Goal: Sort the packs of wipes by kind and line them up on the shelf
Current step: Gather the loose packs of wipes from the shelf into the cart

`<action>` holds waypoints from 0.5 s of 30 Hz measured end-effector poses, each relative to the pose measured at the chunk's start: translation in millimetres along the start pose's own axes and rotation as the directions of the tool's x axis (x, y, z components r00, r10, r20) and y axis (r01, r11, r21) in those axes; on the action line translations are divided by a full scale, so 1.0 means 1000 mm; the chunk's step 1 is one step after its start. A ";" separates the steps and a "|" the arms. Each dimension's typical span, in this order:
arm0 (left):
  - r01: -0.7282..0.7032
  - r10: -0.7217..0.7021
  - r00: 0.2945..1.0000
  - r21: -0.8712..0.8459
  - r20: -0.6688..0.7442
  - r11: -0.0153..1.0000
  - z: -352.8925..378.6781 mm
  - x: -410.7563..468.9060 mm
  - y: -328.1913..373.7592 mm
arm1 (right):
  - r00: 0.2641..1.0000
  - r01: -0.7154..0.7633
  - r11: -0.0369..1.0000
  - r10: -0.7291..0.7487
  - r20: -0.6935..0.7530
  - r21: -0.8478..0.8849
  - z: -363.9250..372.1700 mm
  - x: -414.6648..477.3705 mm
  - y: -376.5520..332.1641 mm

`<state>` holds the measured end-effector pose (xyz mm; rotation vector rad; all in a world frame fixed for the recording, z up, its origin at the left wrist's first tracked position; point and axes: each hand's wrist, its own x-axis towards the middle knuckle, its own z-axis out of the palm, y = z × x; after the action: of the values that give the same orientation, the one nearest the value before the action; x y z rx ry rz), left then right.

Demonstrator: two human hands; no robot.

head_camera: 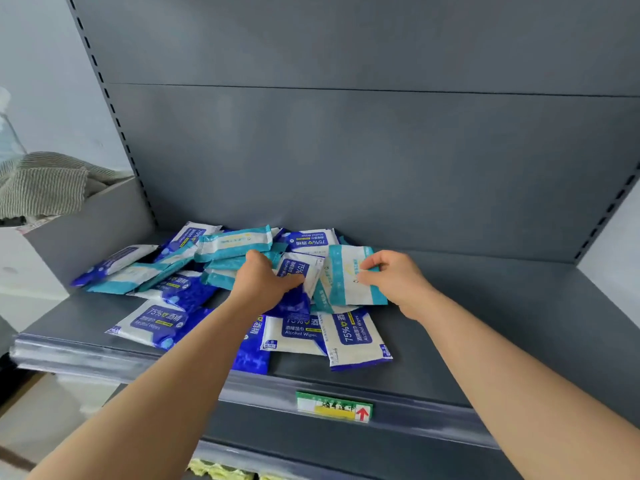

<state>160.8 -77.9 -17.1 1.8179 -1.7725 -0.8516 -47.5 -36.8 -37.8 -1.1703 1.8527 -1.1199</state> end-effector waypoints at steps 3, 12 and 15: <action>0.050 -0.048 0.998 -0.048 0.051 0.998 0.000 -0.005 0.005 | 0.999 -0.051 0.998 0.051 0.004 0.024 0.014 -0.002 0.000; -0.104 0.098 0.986 0.035 0.136 0.994 -0.021 -0.010 0.011 | 0.998 -0.042 0.999 0.043 0.056 -0.013 -0.015 -0.029 -0.029; -0.117 0.074 0.973 0.188 0.219 0.975 -0.024 -0.024 -0.004 | 0.981 -0.079 0.980 0.109 0.163 -0.182 -0.014 -0.049 -0.026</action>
<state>180.8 -56.2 -0.2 1.8010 -2.1306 -0.8834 -32.4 7.0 -4.0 -1.2218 1.8789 -0.7910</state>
